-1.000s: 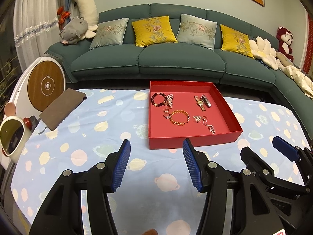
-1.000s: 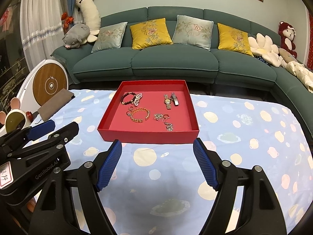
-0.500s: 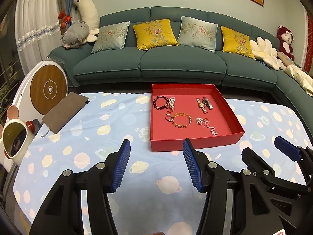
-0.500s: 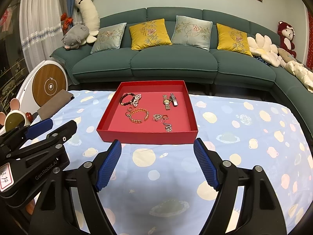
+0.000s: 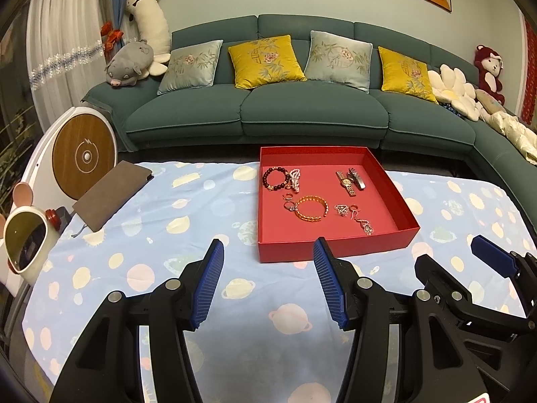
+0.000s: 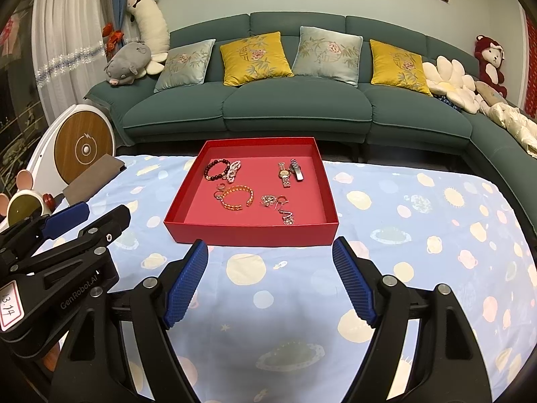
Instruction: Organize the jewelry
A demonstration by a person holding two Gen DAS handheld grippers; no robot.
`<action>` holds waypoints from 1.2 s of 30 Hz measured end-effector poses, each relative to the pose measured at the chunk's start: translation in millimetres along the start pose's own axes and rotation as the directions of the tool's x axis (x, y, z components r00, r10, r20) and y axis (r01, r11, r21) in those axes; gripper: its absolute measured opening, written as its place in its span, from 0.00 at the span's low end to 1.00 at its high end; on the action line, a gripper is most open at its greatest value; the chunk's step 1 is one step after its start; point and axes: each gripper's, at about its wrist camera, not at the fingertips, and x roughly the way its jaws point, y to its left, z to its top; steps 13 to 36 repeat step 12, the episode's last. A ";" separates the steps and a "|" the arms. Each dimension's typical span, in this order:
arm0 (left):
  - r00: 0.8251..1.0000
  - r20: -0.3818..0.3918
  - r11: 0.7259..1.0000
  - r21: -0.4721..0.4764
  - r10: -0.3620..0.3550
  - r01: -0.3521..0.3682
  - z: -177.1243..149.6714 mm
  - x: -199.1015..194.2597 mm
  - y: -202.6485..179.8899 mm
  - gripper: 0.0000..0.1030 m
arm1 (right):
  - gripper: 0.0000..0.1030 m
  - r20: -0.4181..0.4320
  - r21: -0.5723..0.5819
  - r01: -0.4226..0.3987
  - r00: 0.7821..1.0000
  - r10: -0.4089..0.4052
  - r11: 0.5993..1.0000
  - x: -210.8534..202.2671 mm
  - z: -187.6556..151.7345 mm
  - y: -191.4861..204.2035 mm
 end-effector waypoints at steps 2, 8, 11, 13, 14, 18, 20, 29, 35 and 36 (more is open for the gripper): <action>1.000 0.007 1.000 0.004 0.006 -0.006 0.2 -0.6 -0.4 0.52 | 0.72 0.000 0.003 0.000 1.000 0.000 1.000 0.4 -0.4 0.1; 1.000 -0.004 1.000 -0.002 0.007 -0.007 0.9 0.5 0.5 0.52 | 0.76 0.002 0.016 0.010 1.000 -0.010 1.000 1.8 -1.5 -0.3; 1.000 -0.003 1.000 -0.007 0.006 -0.006 1.3 0.0 1.4 0.52 | 0.81 0.009 0.025 0.022 1.000 -0.022 0.999 2.2 -2.1 -1.6; 1.000 -0.002 1.000 -0.008 0.008 -0.008 1.1 0.5 1.8 0.52 | 0.82 0.011 0.027 0.022 1.000 -0.023 0.999 2.6 -1.8 -2.3; 1.000 -0.002 1.000 -0.008 0.008 -0.008 1.1 0.5 1.8 0.52 | 0.82 0.011 0.027 0.022 1.000 -0.023 0.999 2.6 -1.8 -2.3; 1.000 -0.002 1.000 -0.008 0.008 -0.008 1.1 0.5 1.8 0.52 | 0.82 0.011 0.027 0.022 1.000 -0.023 0.999 2.6 -1.8 -2.3; 1.000 -0.002 1.000 -0.008 0.008 -0.008 1.1 0.5 1.8 0.52 | 0.82 0.011 0.027 0.022 1.000 -0.023 0.999 2.6 -1.8 -2.3; 1.000 -0.002 1.000 -0.008 0.008 -0.008 1.1 0.5 1.8 0.52 | 0.82 0.011 0.027 0.022 1.000 -0.023 0.999 2.6 -1.8 -2.3; 1.000 -0.002 1.000 -0.008 0.008 -0.008 1.1 0.5 1.8 0.52 | 0.82 0.011 0.027 0.022 1.000 -0.023 0.999 2.6 -1.8 -2.3; 1.000 -0.002 1.000 -0.008 0.008 -0.008 1.1 0.5 1.8 0.52 | 0.82 0.011 0.027 0.022 1.000 -0.023 0.999 2.6 -1.8 -2.3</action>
